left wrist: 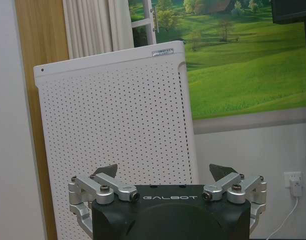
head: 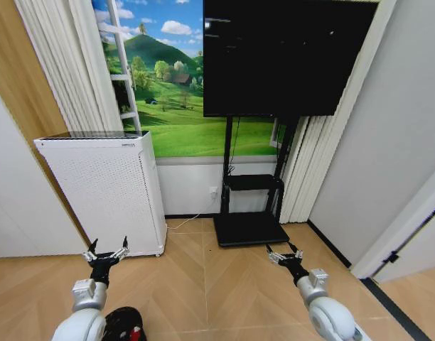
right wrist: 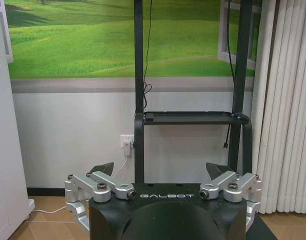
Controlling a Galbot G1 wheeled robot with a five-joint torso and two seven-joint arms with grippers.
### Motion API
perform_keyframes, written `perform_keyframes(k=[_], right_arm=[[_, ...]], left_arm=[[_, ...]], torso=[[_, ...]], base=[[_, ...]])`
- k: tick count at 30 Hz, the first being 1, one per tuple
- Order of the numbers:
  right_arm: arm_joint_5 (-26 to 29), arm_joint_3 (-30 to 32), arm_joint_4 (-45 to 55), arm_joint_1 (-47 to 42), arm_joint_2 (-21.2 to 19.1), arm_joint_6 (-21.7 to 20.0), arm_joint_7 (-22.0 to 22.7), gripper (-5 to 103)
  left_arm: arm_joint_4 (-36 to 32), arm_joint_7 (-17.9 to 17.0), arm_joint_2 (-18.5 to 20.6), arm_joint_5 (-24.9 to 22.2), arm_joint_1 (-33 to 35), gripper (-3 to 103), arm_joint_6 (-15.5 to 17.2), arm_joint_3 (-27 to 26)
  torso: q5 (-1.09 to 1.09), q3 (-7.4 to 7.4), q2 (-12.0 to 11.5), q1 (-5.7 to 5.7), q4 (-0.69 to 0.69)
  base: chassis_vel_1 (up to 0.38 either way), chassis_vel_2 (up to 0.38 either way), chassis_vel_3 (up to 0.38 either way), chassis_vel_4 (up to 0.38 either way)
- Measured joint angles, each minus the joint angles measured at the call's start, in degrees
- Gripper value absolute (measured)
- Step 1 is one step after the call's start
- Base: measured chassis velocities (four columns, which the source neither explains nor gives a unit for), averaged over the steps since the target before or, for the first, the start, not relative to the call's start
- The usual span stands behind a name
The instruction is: Pick up the trash bin and place the garbage on the floor into it.
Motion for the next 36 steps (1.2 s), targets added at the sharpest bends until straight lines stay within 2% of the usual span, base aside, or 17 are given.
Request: perform_keyframes(k=[16,23,24,26,30,31,33,34,36], right_arm=[[0.0,0.0,0.0,0.0,0.0,0.0,0.0,100],[0.0,0.0,0.0,0.0,0.0,0.0,0.0,100],[0.0,0.0,0.0,0.0,0.0,0.0,0.0,100],[0.0,0.0,0.0,0.0,0.0,0.0,0.0,100],[0.0,0.0,0.0,0.0,0.0,0.0,0.0,100],[0.0,0.0,0.0,0.0,0.0,0.0,0.0,100],[0.0,0.0,0.0,0.0,0.0,0.0,0.0,100],[0.0,0.0,0.0,0.0,0.0,0.0,0.0,100],[0.0,0.0,0.0,0.0,0.0,0.0,0.0,100]], left_arm=[[0.0,0.0,0.0,0.0,0.0,100,0.0,0.0],[0.0,0.0,0.0,0.0,0.0,100,0.0,0.0],[0.0,0.0,0.0,0.0,0.0,100,0.0,0.0],[0.0,0.0,0.0,0.0,0.0,100,0.0,0.0],[0.0,0.0,0.0,0.0,0.0,100,0.0,0.0],[0.0,0.0,0.0,0.0,0.0,100,0.0,0.0],[0.0,0.0,0.0,0.0,0.0,100,0.0,0.0],[0.0,0.0,0.0,0.0,0.0,100,0.0,0.0],[0.0,0.0,0.0,0.0,0.0,100,0.0,0.0]], torso=[[0.0,-0.18,-0.3,-0.14,0.0],[0.01,-0.22,-0.4,-0.17,0.01],[0.04,-0.26,-0.4,-0.2,-0.03],[-0.04,-0.25,-0.4,-0.2,-0.01],[0.04,-0.29,-0.4,-0.23,-0.02],[-0.06,-0.27,-0.4,-0.23,0.0],[-0.03,-0.27,-0.4,-0.21,0.01],[0.06,-0.28,-0.4,-0.23,0.0],[0.07,-0.3,-0.4,-0.24,-0.01]], base=[[0.19,-0.188,-0.188,0.183],[0.309,-0.304,-0.312,0.329],[0.356,-0.317,-0.374,0.364],[0.363,-0.369,-0.374,0.347],[0.357,-0.365,-0.379,0.363],[0.359,-0.354,-0.375,0.389],[0.359,-0.354,-0.37,0.389],[0.365,-0.354,-0.37,0.349],[0.365,-0.359,-0.336,0.349]])
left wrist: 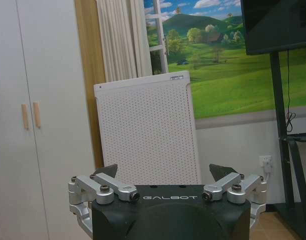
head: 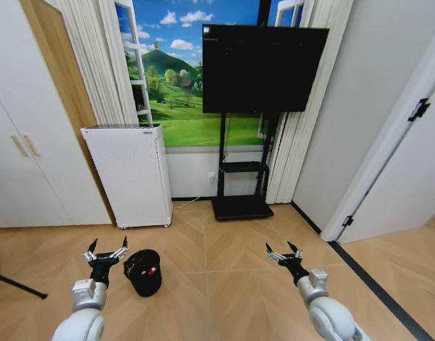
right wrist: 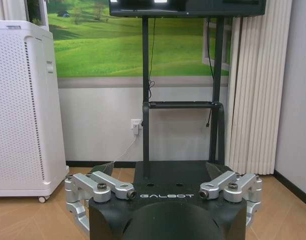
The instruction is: Pick up the trash bin and place the garbage on the floor into it.
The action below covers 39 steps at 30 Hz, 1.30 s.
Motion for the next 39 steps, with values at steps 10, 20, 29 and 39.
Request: perform_keyframes(k=[10,20,29,39], right_arm=[[0.0,0.0,0.0,0.0,0.0,0.0,0.0,100],[0.0,0.0,0.0,0.0,0.0,0.0,0.0,100],[0.0,0.0,0.0,0.0,0.0,0.0,0.0,100],[0.0,0.0,0.0,0.0,0.0,0.0,0.0,100]], left_arm=[[0.0,0.0,0.0,0.0,0.0,100,0.0,0.0],[0.0,0.0,0.0,0.0,0.0,100,0.0,0.0],[0.0,0.0,0.0,0.0,0.0,100,0.0,0.0],[0.0,0.0,0.0,0.0,0.0,100,0.0,0.0]], torso=[[0.03,-0.01,0.0,0.0,-0.01],[-0.05,-0.01,-0.1,-0.01,0.02],[-0.08,-0.02,-0.1,-0.01,-0.02],[-0.06,-0.01,-0.1,0.03,0.02]], base=[[0.352,-0.355,-0.34,0.348],[0.365,-0.361,-0.346,0.36],[0.084,-0.095,-0.136,0.125],[-0.046,0.03,0.06,-0.032]])
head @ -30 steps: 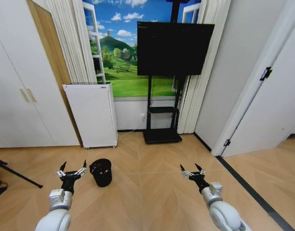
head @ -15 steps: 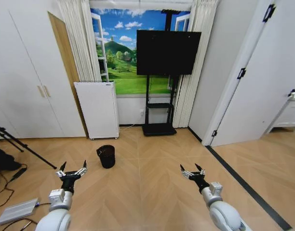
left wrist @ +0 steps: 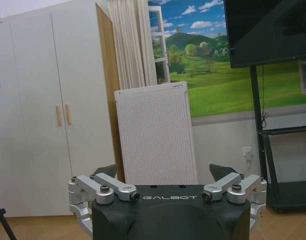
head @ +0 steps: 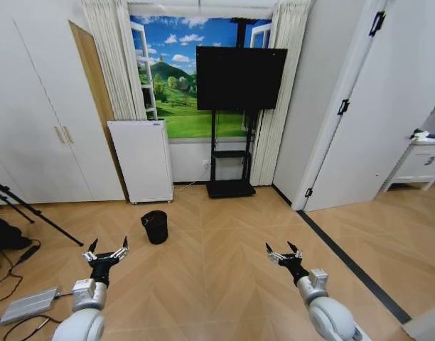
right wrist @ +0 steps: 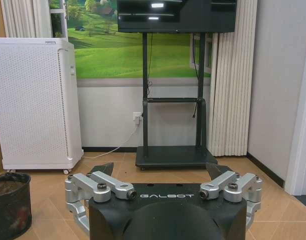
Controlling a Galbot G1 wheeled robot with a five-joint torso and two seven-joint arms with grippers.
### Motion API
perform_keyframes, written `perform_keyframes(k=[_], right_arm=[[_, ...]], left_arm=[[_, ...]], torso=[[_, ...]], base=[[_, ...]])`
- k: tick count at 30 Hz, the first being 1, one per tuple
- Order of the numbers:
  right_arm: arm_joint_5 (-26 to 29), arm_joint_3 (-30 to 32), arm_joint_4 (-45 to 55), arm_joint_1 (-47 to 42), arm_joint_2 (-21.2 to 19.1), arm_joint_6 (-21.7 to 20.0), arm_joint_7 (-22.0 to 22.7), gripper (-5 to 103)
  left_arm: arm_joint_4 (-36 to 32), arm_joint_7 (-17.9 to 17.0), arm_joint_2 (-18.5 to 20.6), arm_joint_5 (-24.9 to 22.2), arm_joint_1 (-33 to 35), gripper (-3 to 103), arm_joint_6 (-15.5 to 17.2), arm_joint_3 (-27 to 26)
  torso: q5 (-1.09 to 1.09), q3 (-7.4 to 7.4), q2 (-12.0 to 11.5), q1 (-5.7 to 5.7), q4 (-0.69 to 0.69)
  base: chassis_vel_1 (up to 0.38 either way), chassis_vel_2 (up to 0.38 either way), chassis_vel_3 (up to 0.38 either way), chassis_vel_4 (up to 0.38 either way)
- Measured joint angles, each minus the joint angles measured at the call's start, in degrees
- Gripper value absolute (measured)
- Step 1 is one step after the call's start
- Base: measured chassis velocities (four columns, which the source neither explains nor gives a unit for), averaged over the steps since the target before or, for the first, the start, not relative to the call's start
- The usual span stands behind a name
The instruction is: Pick up the trash bin and place the garbage on the floor into it.
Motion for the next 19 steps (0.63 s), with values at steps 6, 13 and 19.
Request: perform_keyframes(k=[6,13,19], right_arm=[[0.0,0.0,0.0,0.0,0.0,0.0,0.0,100],[0.0,0.0,0.0,0.0,0.0,0.0,0.0,100],[0.0,0.0,0.0,0.0,0.0,0.0,0.0,100]], left_arm=[[0.0,0.0,0.0,0.0,0.0,100,0.0,0.0],[0.0,0.0,0.0,0.0,0.0,100,0.0,0.0],[0.0,0.0,0.0,0.0,0.0,100,0.0,0.0]], torso=[[-0.01,-0.02,0.0,-0.05,-0.01],[0.0,-0.02,0.0,-0.04,-0.01],[0.0,-0.02,0.0,-0.04,-0.01]], base=[[0.007,-0.004,-0.017,0.0],[0.0,0.0,0.0,0.0],[0.0,0.0,0.0,0.0]])
